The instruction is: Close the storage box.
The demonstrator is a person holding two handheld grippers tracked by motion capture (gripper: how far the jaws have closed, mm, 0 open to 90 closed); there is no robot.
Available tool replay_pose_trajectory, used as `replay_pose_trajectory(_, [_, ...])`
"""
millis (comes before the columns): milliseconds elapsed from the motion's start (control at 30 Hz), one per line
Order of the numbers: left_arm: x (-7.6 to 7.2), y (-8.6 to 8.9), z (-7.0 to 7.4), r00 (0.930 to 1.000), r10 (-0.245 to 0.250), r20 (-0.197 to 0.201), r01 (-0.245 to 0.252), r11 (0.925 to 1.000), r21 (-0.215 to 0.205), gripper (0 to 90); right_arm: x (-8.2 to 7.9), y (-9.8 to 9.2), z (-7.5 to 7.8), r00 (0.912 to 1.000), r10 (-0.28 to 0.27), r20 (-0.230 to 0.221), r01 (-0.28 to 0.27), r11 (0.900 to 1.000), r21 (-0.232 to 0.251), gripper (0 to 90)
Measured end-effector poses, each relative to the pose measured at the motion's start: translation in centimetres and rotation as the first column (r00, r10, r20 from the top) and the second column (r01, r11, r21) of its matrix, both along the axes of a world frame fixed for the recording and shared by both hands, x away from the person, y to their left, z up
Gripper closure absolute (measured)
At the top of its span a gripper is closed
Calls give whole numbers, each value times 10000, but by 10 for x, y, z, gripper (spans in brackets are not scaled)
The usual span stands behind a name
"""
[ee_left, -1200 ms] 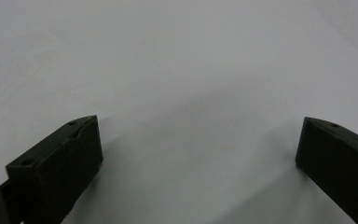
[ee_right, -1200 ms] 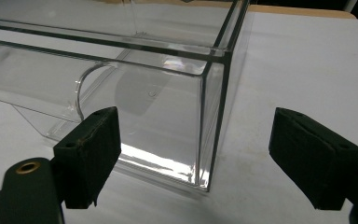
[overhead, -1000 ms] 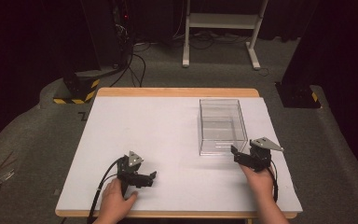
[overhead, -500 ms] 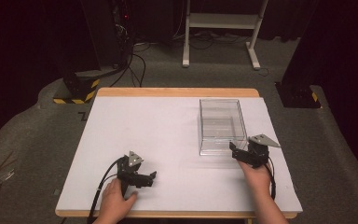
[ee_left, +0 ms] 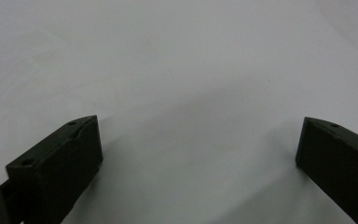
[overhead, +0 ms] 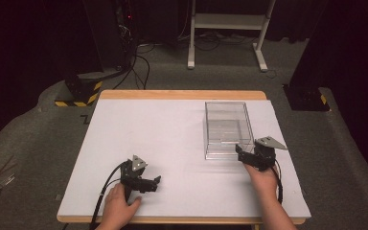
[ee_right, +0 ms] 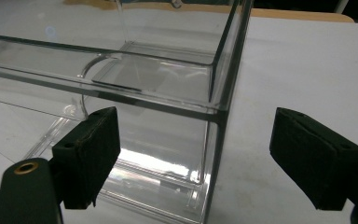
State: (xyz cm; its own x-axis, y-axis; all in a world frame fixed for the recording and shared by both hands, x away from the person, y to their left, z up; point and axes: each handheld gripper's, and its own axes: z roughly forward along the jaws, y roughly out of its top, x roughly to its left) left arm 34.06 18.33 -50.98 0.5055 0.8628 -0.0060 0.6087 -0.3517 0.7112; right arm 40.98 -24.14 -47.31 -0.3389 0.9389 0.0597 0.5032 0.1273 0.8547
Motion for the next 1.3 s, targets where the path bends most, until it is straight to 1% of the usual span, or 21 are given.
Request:
replay_pose_trajectory(167, [0, 0, 0, 10000, 1, 3, -1, 10000, -2, 6, 0, 0, 0, 10000, 11, -13, -11, 10000, -20, 163])
replay_pose_trajectory(333, [0, 0, 0, 10000, 4, 4, -4, 10000, -7, 6, 0, -1, 1, 9999, 72, -109, -72, 10000, 6, 188])
replay_pose_trajectory(633, [0, 0, 0, 10000, 2, 2, -2, 10000, -5, 6, -8, -3, 5, 9999, 157, -53, -157, 9999, 32, 193])
replay_pose_trajectory(867, [0, 0, 0, 10000, 0, 2, 0, 10000, -4, 6, -19, -6, 9, 9994, 328, 94, -328, 9995, 41, 202])
replay_pose_trajectory(933, [0, 0, 0, 10000, 1, 1, -1, 10000, -3, 6, -26, -8, 10, 9991, 391, 159, -392, 9992, 50, 206])
replay_pose_trajectory(967, [0, 0, 0, 10000, 1, 1, -1, 10000, -3, 6, -26, -8, 10, 9991, 391, 159, -392, 9992, 50, 206])
replay_pose_trajectory(1000, [0, 0, 0, 10000, 2, 2, -2, 10000, -4, 6, -31, -9, 11, 9990, 420, 178, -421, 9991, 51, 207])
replay_pose_trajectory(1067, [0, 0, 0, 10000, 2, 2, -2, 10000, -5, 6, -34, -10, 11, 9988, 452, 179, -453, 9990, 16, 209])
replay_pose_trajectory(1200, [0, 0, 0, 10000, 0, 3, 0, 10000, -4, 6, -45, -15, 9, 9987, 508, 104, -508, 9987, 8, 214])
replay_pose_trajectory(1233, [0, 0, 0, 10000, 1, 4, -1, 10000, -6, 6, -51, -17, 6, 9986, 529, -21, -529, 9986, -69, 215])
replay_pose_trajectory(1300, [0, 0, 0, 10000, 0, 4, 0, 10000, -2, 6, -57, -20, 3, 9985, 542, -116, -544, 9985, -105, 217])
